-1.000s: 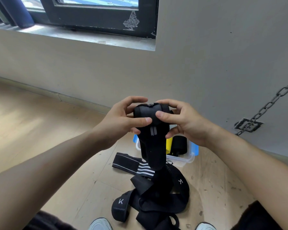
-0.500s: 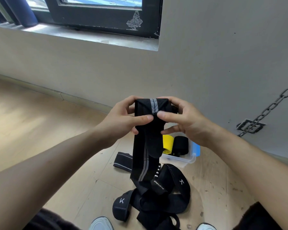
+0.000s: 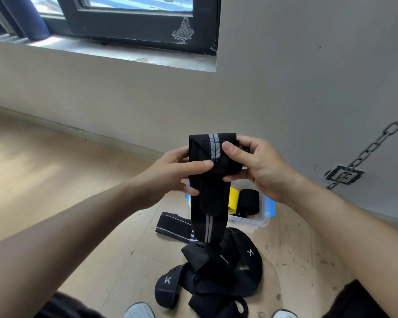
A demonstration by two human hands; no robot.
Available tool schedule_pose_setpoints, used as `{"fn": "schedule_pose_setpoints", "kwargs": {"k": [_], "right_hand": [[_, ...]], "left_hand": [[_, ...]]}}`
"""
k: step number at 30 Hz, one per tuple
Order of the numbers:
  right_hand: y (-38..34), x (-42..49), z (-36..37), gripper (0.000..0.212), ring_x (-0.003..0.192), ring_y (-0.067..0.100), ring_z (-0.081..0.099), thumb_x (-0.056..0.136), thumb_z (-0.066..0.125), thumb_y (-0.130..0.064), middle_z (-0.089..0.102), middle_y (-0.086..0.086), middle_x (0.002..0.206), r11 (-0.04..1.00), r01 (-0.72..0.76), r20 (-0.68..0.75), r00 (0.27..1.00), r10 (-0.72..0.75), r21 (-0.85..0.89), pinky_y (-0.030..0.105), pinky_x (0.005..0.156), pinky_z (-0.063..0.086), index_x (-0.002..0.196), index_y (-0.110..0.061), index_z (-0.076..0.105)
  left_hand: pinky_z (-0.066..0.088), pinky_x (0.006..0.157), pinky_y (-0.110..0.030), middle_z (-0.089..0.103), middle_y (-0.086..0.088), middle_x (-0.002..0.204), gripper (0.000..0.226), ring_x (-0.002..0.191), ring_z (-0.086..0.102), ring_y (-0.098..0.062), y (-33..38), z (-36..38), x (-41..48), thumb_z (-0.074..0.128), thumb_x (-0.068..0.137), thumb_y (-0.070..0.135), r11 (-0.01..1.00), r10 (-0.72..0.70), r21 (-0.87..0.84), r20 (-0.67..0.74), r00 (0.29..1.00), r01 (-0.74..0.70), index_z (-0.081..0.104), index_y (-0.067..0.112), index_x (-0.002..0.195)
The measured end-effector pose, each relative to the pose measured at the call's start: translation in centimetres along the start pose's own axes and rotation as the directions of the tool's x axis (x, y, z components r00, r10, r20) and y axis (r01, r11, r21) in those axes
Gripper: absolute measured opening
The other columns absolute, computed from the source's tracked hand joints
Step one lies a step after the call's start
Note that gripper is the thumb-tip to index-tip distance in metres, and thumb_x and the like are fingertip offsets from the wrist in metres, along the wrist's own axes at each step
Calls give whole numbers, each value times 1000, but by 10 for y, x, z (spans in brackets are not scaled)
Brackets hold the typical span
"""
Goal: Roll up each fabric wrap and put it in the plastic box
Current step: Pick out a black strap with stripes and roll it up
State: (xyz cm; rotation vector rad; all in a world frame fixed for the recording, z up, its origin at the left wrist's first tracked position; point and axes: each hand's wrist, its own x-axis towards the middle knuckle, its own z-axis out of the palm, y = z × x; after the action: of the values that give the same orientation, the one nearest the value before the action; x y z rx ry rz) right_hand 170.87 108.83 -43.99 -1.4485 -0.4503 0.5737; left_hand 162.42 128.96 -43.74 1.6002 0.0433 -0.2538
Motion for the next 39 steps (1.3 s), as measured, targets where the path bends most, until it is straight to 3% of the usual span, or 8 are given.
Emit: {"fn": "schedule_pose_setpoints", "kwargs": {"k": [5, 8, 12, 18, 25, 30, 35, 39], "right_hand": [[-2, -2, 0, 56, 100, 28, 73, 84, 73, -24, 68, 13, 114, 999, 15, 19, 1000, -16, 41, 36, 66, 62, 138, -25, 56], [-2, -4, -2, 85, 97, 25, 73, 80, 81, -4, 61, 13, 124, 980, 132, 55, 991, -125, -152, 39, 67, 62, 147, -41, 43], [-1, -6, 2, 69, 87, 18, 72, 79, 78, 9, 61, 5, 116, 953, 212, 77, 977, -200, -216, 36, 60, 62, 136, -24, 56], [1, -3, 2, 50, 81, 22, 72, 80, 78, 8, 60, 17, 109, 948, 230, 1, 972, -236, -220, 35, 55, 61, 122, -16, 64], [4, -3, 3, 48, 61, 28, 66, 82, 78, 4, 64, 7, 99, 926, 281, -17, 956, -294, -252, 32, 45, 56, 126, -12, 65], [4, -5, 5, 47, 75, 22, 69, 80, 76, 11, 69, 17, 103, 925, 276, -18, 957, -291, -260, 36, 49, 59, 121, -10, 67], [2, -5, 6, 52, 90, 20, 70, 79, 77, 11, 67, 10, 112, 905, 277, 8, 957, -290, -323, 36, 52, 59, 122, -16, 68], [-6, -10, 2, 62, 93, 21, 72, 82, 80, -2, 64, 6, 118, 965, 123, 60, 992, -112, -233, 34, 59, 60, 135, -26, 59]], "left_hand": [[56, 59, -24, 76, 3, 106, 35, 97, 73, -13, 2, 2, -2, 63, 96, 28, 999, 48, 23, -61, 997, -47, 65, 17, 130], [54, 57, -24, 77, 2, 106, 31, 93, 73, -12, 2, 2, -2, 58, 100, 31, 999, 21, 44, -74, 997, -18, 66, 17, 127], [52, 54, -22, 77, 1, 104, 31, 87, 72, -9, 4, 4, -3, 58, 101, 33, 999, -5, 40, -77, 997, 8, 68, 16, 125], [51, 53, -24, 76, 1, 101, 41, 83, 73, -13, 6, 6, -2, 64, 92, 43, 1000, -15, 18, -107, 994, 17, 67, 21, 126], [42, 48, -23, 70, 10, 79, 38, 62, 64, -9, 9, 9, -3, 58, 97, 48, 999, -13, 49, -128, 992, 20, 69, 20, 120], [51, 51, -25, 71, 6, 76, 57, 66, 69, -12, 11, 8, -2, 57, 88, 64, 998, -62, -14, -89, 994, 61, 68, 20, 122], [52, 54, -26, 70, 7, 88, 42, 72, 69, -12, 7, 6, -1, 63, 90, 49, 999, -35, -43, -102, 994, 30, 68, 24, 123], [50, 53, -23, 74, 4, 99, 39, 79, 70, -16, 5, 1, 0, 73, 87, 31, 998, 5, -54, -98, 995, -10, 68, 24, 124]]}}
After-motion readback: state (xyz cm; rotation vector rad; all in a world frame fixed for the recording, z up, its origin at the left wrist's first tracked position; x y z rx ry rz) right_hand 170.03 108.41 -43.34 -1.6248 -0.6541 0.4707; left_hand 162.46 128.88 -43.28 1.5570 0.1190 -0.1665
